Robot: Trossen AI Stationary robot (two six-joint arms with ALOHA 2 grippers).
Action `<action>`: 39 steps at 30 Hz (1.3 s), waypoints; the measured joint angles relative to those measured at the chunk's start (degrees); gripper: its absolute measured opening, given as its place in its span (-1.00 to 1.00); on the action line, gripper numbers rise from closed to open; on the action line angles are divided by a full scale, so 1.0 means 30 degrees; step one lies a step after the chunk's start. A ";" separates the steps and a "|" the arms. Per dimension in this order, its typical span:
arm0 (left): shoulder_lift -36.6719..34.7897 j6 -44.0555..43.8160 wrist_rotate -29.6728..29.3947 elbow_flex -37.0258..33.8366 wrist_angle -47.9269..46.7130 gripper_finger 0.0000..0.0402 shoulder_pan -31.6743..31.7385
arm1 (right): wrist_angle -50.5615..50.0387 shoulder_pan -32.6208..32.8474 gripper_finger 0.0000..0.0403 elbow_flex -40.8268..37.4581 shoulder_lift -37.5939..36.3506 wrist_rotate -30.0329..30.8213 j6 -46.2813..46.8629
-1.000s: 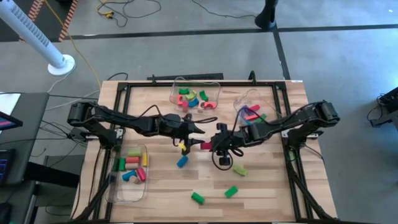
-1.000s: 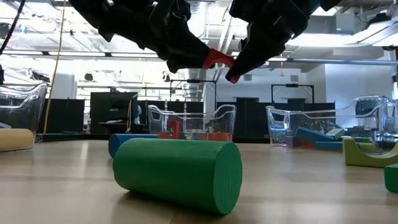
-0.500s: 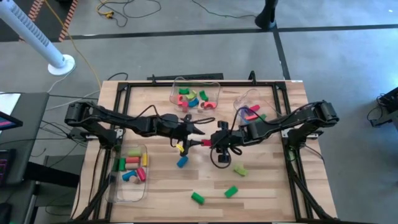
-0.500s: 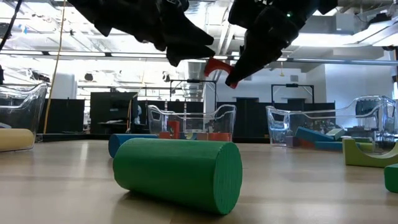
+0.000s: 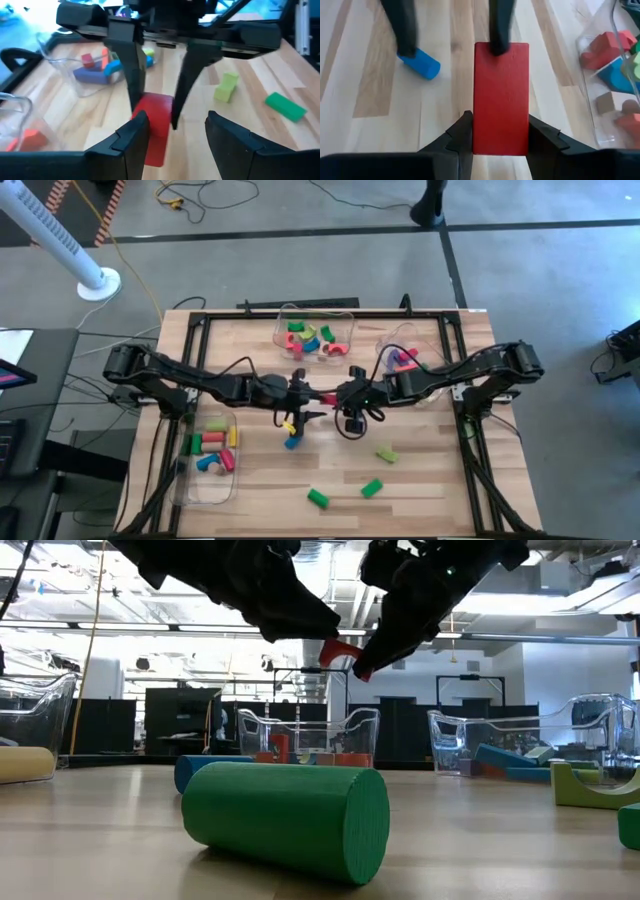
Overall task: Sort blocks by size
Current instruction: Put the red arch block into the middle transparent bin
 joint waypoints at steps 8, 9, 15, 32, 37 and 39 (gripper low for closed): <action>0.0007 0.1477 -0.0281 0.0000 0.0977 -0.06 -0.0489 | 0.0392 0.0254 -0.20 0.0007 -0.0029 -0.0736 0.0080; 0.0007 0.1545 -0.0274 0.0000 0.0857 -0.05 -0.0510 | 0.0472 0.0332 -0.20 0.0007 -0.0029 -0.0732 0.0080; 0.0036 0.1327 -0.0243 -0.0022 0.0098 0.16 -0.0488 | 0.0734 0.0423 -0.20 0.0007 -0.0036 -0.0716 0.0019; 0.0036 0.1262 -0.0544 -0.0022 0.0098 -0.09 -0.0430 | 0.0939 0.0539 -0.20 0.0007 -0.0036 -0.0604 0.0081; 0.0036 0.1773 -0.0493 -0.0022 0.0106 -0.38 -0.0437 | 0.0882 0.0539 -0.14 0.0007 -0.0036 -0.0598 -0.0001; 0.0036 0.1870 -0.0516 -0.0022 0.0106 -0.38 -0.0444 | 0.0907 0.0539 -0.12 0.0007 -0.0036 -0.0595 0.0039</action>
